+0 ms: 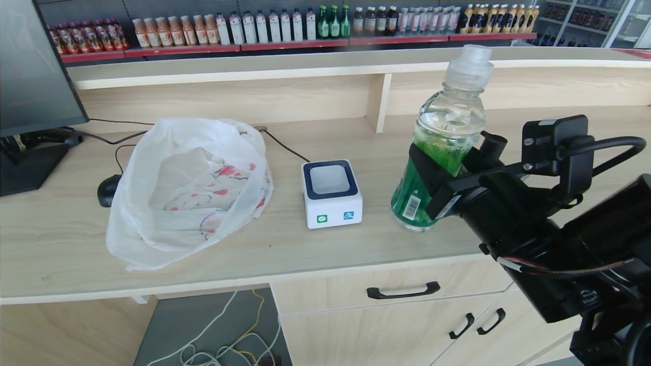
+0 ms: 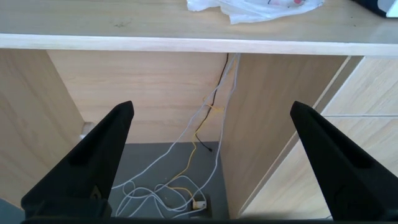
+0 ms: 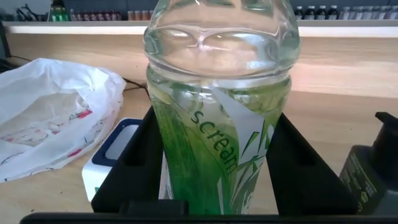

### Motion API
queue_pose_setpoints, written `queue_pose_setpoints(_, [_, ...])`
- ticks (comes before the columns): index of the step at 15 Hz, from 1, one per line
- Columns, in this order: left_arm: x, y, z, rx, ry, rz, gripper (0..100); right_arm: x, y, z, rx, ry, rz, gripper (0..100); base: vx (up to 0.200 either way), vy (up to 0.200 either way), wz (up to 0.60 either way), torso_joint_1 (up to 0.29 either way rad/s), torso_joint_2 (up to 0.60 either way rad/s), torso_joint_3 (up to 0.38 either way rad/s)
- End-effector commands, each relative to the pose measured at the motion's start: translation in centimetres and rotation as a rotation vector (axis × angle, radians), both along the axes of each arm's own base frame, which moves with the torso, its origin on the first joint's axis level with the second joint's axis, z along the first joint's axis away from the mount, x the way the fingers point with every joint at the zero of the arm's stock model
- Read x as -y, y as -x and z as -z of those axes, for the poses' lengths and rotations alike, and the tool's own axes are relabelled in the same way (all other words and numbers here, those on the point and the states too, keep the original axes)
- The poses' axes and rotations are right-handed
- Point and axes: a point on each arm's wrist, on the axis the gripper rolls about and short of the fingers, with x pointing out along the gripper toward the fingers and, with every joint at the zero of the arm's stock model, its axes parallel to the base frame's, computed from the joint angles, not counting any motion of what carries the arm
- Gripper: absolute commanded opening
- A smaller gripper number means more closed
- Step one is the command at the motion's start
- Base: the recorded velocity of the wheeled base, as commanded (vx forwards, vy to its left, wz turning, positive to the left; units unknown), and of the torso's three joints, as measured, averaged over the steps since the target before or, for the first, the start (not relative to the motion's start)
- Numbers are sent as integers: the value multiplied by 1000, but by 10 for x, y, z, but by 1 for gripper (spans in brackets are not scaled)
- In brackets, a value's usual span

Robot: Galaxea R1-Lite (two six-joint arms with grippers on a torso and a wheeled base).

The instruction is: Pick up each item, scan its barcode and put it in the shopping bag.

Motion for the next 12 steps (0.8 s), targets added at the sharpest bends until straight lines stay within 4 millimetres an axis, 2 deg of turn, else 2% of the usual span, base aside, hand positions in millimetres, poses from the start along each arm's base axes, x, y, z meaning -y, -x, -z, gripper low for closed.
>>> queue_pose_setpoints(1, [0, 0, 0, 0, 0, -1, 100, 1, 1, -4, 10, -11, 1, 0, 0, 200, 0, -2, 2, 12])
queue_pose_setpoints(3, [0, 0, 0, 0, -2, -1, 100, 5, 5, -4, 10, -11, 1, 0, 0, 200, 0, 0, 2, -2])
queue_pose_setpoints(7, [0, 0, 0, 0, -3, -1, 100, 3, 5, -18, 53, -45, -5, 0, 0, 0, 0, 0, 0, 0])
queue_pose_setpoints(12, [0, 0, 0, 0, -3, -1, 100, -2, 0, -13, 40, -35, -9, 0, 0, 0, 0, 0, 0, 0])
